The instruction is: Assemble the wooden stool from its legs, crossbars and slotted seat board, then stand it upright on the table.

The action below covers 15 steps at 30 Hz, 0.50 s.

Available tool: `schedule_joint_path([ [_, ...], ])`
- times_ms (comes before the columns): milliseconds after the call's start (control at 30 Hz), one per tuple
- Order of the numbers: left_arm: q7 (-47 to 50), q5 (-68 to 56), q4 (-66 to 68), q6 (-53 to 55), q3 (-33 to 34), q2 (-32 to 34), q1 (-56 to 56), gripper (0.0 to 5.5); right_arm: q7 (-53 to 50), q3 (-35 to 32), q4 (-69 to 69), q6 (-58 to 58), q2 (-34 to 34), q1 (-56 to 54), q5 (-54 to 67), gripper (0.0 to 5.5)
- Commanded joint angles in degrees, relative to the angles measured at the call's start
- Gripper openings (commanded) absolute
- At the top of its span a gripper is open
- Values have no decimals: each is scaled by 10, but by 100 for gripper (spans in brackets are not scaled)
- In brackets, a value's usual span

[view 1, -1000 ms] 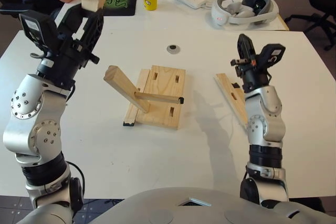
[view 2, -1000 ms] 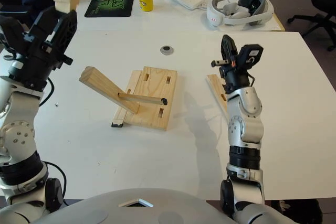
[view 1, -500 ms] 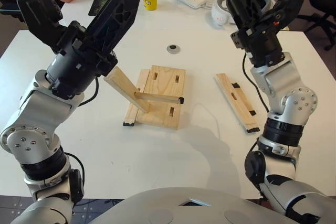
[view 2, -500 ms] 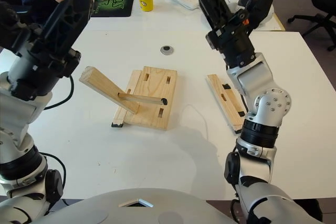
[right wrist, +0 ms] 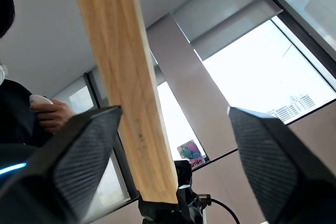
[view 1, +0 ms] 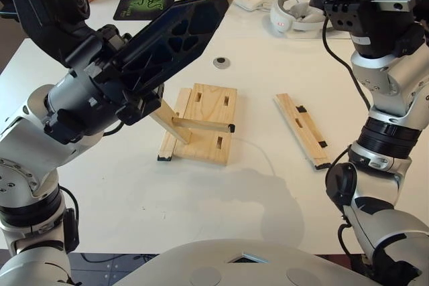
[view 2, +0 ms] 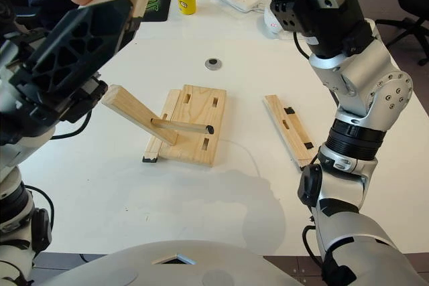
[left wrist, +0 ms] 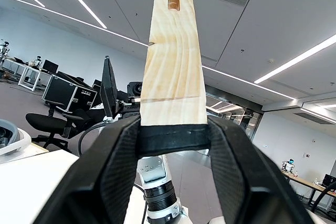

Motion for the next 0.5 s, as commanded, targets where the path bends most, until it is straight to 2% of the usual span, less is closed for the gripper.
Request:
schedule_joint_path([
  [33, -15, 1, -4, 4, -14, 14, 0, 194, -1, -2, -23, 6, 11, -3, 1, 446],
  [267, -47, 34, 7, 18, -33, 23, 25, 192, -12, -15, -44, -7, 37, -41, 1, 450],
  [500, -67, 61, 11, 21, -34, 25, 44, 192, -17, -24, -38, -2, 45, -58, 1, 340],
])
